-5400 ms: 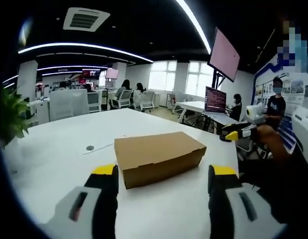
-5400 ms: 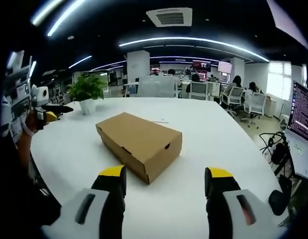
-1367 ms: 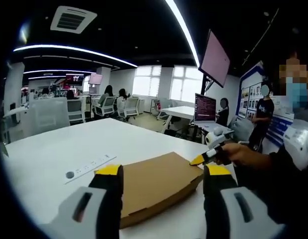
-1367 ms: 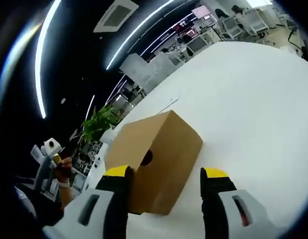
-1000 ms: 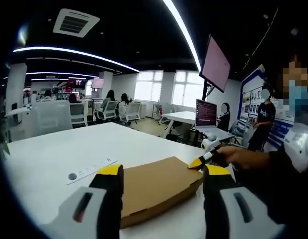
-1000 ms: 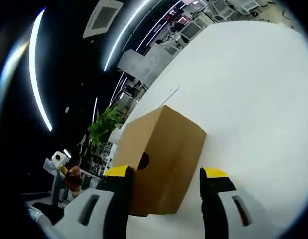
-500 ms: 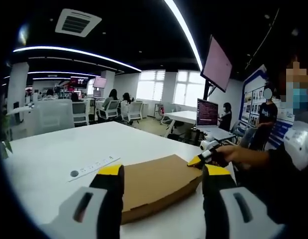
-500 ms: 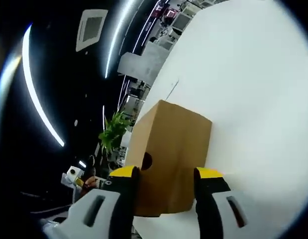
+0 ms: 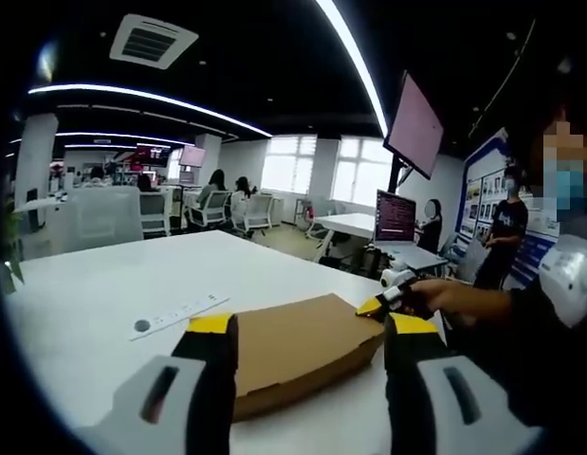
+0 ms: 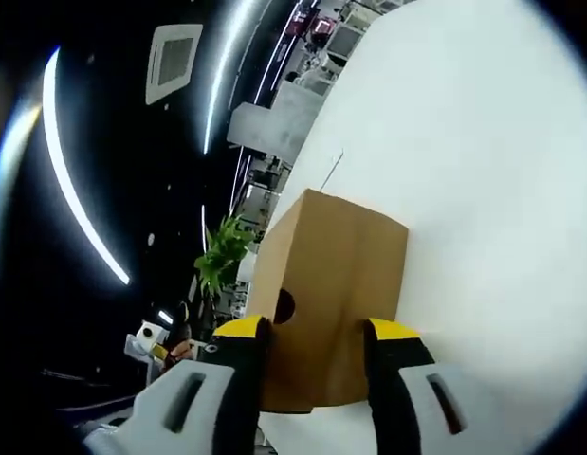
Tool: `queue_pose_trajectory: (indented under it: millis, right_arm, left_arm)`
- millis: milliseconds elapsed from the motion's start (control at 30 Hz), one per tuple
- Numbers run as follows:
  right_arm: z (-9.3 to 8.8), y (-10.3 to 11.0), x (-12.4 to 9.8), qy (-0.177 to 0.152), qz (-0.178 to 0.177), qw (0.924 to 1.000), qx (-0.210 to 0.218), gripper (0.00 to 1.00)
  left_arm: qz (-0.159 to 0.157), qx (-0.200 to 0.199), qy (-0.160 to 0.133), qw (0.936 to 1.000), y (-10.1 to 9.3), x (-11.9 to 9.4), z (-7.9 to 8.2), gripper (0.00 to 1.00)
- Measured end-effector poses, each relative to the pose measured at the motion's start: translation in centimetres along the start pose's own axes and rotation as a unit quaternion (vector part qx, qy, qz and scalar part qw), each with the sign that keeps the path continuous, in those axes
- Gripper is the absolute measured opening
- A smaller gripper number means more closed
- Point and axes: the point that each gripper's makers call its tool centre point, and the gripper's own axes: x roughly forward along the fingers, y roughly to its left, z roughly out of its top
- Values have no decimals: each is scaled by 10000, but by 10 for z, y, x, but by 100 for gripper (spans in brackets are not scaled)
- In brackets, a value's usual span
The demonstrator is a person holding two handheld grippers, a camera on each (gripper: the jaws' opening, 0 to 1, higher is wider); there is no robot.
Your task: Operate the shoe box by opening the lid, removing the specified soft item, and placing it in the target area until the item is outside and the box remains undamaged.
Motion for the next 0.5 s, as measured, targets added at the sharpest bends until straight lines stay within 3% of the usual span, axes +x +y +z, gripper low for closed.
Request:
queue_pose_trajectory:
  millis: [167,233,500]
  right_arm:
    - [-1,2,0,24,-13,10000,-24,39]
    - [-2,4,0,24,-39,10000,-45,38]
    - [-3,10,-4,11,14,10000,-60,28]
  left_arm:
    - [-23,-53,-24,10000,1,0,-3,62]
    - [-224,-214,-14,9995,-7,6,-7,61]
    - [-404,-239,64,9989,-16,14,-16,60]
